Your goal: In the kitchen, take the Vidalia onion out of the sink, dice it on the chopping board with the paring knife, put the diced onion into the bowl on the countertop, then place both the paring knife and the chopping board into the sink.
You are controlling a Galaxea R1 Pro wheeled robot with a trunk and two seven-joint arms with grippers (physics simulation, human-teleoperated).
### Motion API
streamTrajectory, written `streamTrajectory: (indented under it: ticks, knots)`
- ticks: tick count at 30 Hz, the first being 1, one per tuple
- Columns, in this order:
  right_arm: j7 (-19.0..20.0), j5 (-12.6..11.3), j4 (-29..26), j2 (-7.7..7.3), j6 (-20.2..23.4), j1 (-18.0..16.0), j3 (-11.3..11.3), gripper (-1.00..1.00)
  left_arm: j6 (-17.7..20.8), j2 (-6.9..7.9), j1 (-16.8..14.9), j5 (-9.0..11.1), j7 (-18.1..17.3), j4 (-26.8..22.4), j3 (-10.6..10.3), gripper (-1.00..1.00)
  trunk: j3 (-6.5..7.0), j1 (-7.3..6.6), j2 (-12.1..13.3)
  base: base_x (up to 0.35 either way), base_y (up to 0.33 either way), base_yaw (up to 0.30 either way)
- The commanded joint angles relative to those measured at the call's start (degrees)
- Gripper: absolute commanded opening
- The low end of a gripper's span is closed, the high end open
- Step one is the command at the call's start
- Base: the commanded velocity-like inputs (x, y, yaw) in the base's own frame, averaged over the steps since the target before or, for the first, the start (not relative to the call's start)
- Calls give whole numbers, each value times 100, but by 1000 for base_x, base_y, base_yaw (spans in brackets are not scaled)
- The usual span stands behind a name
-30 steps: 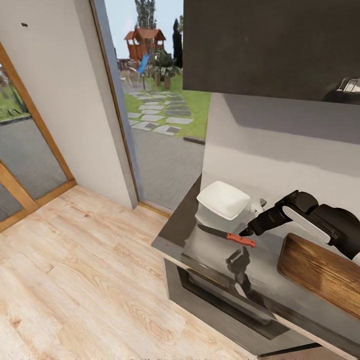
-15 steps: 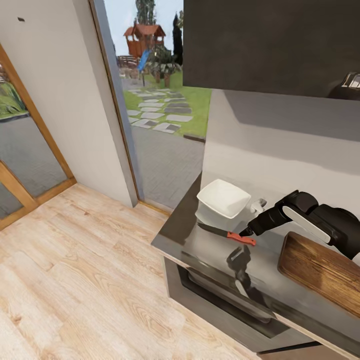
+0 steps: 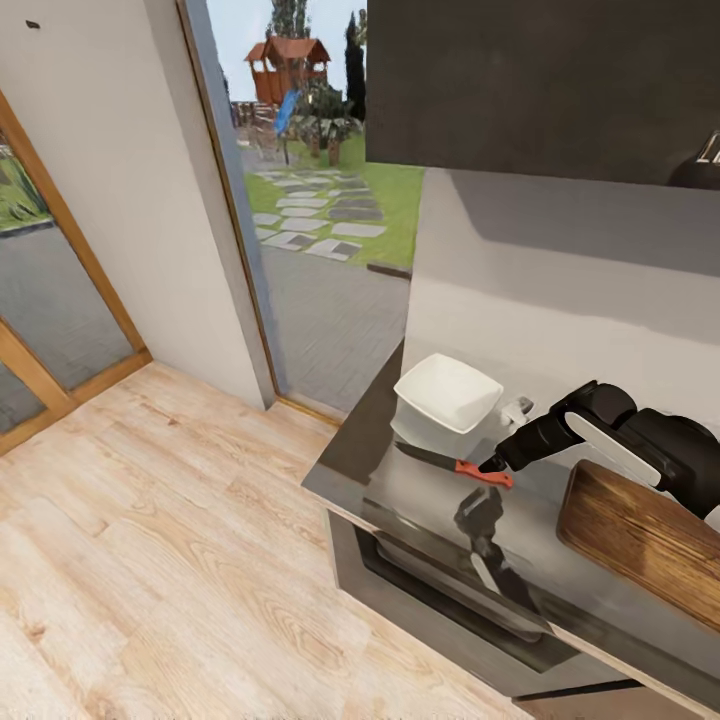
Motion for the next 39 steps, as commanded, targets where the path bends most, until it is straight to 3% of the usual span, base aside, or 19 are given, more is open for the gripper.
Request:
streamTrajectory:
  ticks: [1, 39]
  knots:
    - [60, 57, -3, -4, 1, -10, 13, 100, -15, -1, -1, 18, -3, 0, -1, 100, -17, 3, -11, 0, 0, 0]
    - [60, 57, -3, -4, 1, -10, 13, 100, -18, -1, -1, 18, -3, 2, -2, 100, -224, 3, -11, 0, 0, 0]
